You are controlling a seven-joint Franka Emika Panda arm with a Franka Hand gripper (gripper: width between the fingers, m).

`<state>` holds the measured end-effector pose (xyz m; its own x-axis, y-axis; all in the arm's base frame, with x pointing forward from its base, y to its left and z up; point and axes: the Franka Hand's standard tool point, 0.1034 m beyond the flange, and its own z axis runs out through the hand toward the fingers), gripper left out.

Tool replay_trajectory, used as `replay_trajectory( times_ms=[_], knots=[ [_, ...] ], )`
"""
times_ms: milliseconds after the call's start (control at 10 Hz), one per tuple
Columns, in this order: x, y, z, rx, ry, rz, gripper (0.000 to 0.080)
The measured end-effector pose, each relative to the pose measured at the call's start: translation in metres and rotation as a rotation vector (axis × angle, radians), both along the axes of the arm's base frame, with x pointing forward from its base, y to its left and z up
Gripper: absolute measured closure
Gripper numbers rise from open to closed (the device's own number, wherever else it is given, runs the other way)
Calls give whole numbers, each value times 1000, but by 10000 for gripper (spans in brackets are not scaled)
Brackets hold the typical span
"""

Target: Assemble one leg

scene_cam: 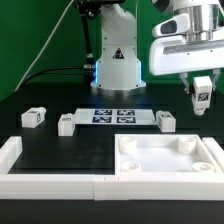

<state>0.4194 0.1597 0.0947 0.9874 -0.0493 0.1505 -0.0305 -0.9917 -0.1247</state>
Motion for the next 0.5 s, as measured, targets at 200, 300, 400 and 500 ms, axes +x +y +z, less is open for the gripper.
replay_trajectory(
  times_ms=[200,300,400,500],
  knots=[
    [24,-23,7,-34,-10,139,509],
    [45,-38,12,-39,-26,139,509],
    [61,-45,13,-43,-32,162,509],
    [75,-45,17,-39,-37,159,509]
  ],
)
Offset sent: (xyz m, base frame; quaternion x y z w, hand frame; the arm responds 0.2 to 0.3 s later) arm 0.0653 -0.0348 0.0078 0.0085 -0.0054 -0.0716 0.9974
